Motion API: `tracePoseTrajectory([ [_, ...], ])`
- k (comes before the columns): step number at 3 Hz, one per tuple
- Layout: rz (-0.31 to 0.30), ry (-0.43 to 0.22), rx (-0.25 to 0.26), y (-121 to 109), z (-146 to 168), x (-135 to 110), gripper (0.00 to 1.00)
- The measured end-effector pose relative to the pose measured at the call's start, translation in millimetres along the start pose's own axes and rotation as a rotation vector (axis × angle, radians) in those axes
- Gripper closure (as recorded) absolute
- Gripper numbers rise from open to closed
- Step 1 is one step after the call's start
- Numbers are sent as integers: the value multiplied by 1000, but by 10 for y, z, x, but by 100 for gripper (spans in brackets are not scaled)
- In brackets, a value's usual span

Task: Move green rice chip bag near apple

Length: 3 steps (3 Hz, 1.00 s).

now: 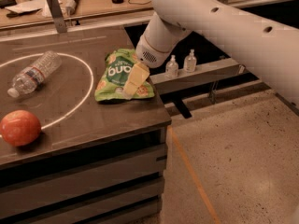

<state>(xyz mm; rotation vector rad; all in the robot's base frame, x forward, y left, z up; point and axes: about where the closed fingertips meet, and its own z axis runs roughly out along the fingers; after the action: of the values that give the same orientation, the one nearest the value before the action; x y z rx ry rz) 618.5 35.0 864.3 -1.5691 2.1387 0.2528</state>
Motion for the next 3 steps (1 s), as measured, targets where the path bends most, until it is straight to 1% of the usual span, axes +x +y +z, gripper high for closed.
tracePoseTrajectory([
  [1,9,26,15,40,201,77,15],
  [2,22,41,5,57,269,131,38],
  [3,18,41,-8,41,96,150,62],
])
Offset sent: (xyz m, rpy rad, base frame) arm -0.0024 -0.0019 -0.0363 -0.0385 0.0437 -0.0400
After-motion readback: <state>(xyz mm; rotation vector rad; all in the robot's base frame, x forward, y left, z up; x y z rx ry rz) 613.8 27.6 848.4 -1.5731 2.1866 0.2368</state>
